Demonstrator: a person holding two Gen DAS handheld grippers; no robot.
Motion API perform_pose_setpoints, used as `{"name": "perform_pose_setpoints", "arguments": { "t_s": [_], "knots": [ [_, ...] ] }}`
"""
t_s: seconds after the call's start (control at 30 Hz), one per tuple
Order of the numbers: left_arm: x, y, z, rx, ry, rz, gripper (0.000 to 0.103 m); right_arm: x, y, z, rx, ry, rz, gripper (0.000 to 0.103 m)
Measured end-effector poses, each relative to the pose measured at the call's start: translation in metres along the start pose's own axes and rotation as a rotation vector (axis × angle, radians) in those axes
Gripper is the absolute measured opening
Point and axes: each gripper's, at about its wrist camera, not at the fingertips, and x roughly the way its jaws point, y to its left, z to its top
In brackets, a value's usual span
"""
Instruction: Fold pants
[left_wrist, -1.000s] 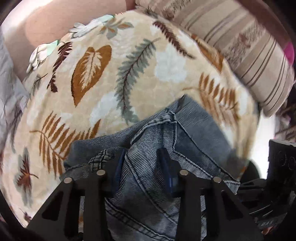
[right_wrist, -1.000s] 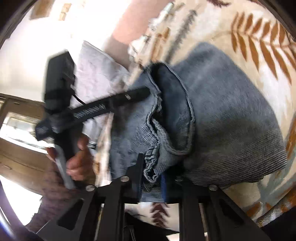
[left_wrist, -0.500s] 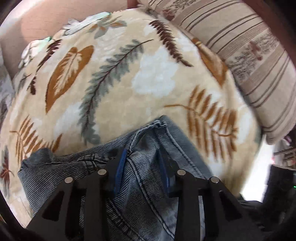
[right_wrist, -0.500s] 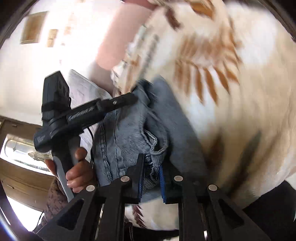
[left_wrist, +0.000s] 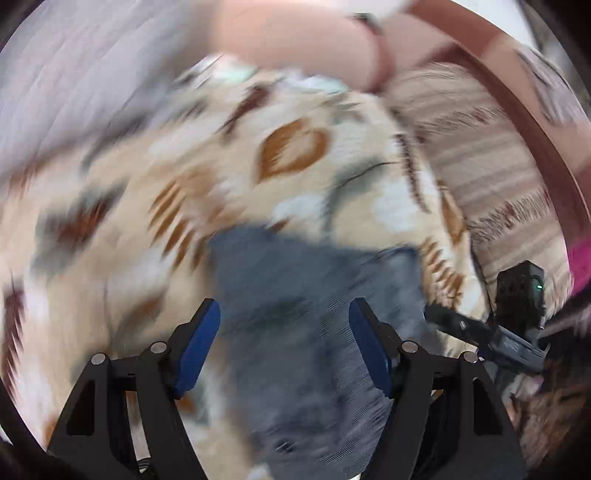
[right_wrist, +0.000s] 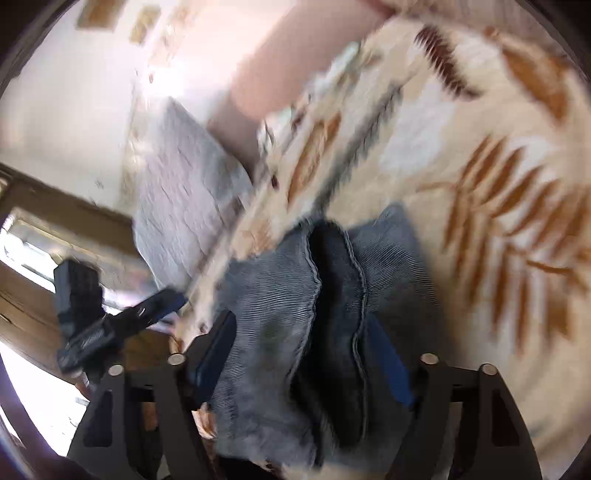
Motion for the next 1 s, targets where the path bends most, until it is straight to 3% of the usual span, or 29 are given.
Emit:
{"name": "perform_pose_setpoints", "arguments": {
  "t_s": [0.07, 0.1, 0.13, 0.17, 0.23, 0.37, 0.47, 0.53, 0.57, 0.6, 0.7, 0.77, 0.8, 0.87, 1.0],
  "knots": [
    [0.016, 0.026, -0.014, -0.114, 0.064, -0.044, 0.072, 0.023, 0.001, 0.003, -0.009, 0.041, 0.018, 0.075],
    [0.024, 0.032, -0.02, -0.152, 0.097, -0.06, 0.068, 0.029, 0.006, 0.002, -0.037, 0.04, 0.001, 0.058],
    [0.03, 0.03, -0.027, -0.172, 0.121, -0.074, 0.063, 0.028, 0.013, 0.003, -0.058, 0.05, 0.013, 0.01],
    [0.032, 0.024, -0.03, -0.173, 0.124, -0.086, 0.054, 0.026, 0.02, 0.002, -0.066, 0.067, 0.03, 0.01],
    [0.027, 0.004, -0.033, -0.144, 0.09, -0.078, 0.054, 0.0, 0.047, 0.006, -0.149, 0.019, 0.013, 0.008],
    [0.04, -0.026, -0.033, -0.105, 0.046, -0.05, 0.062, -0.034, 0.06, 0.004, -0.24, -0.044, -0.086, 0.008],
    [0.063, -0.033, -0.035, -0.08, 0.065, 0.024, 0.063, -0.011, 0.013, 0.007, -0.175, 0.013, -0.269, 0.01],
    [0.053, -0.034, -0.036, -0.069, 0.049, 0.035, 0.063, 0.0, -0.008, 0.004, -0.121, 0.042, -0.257, 0.012],
    [0.046, -0.033, -0.036, -0.061, 0.044, 0.027, 0.063, -0.005, -0.005, 0.004, -0.112, 0.018, -0.239, 0.014],
    [0.037, -0.031, -0.036, -0.056, 0.043, 0.012, 0.063, -0.014, 0.003, 0.005, -0.112, -0.01, -0.226, 0.023],
    [0.011, -0.019, -0.042, -0.079, -0.004, -0.032, 0.064, -0.038, 0.028, 0.009, -0.174, -0.078, -0.2, 0.028],
    [0.006, -0.016, -0.049, -0.084, -0.028, -0.013, 0.066, -0.045, 0.05, 0.011, -0.237, -0.107, -0.155, 0.047],
    [0.008, -0.016, -0.054, -0.085, -0.025, -0.007, 0.066, -0.044, 0.057, 0.011, -0.266, -0.111, -0.146, 0.063],
    [0.024, -0.021, -0.065, -0.065, 0.01, 0.028, 0.068, -0.037, 0.068, 0.009, -0.333, -0.115, -0.156, 0.07],
    [0.037, -0.018, -0.077, -0.085, -0.014, 0.099, 0.086, 0.026, 0.052, 0.003, -0.334, 0.053, -0.309, 0.07]
  ]
}}
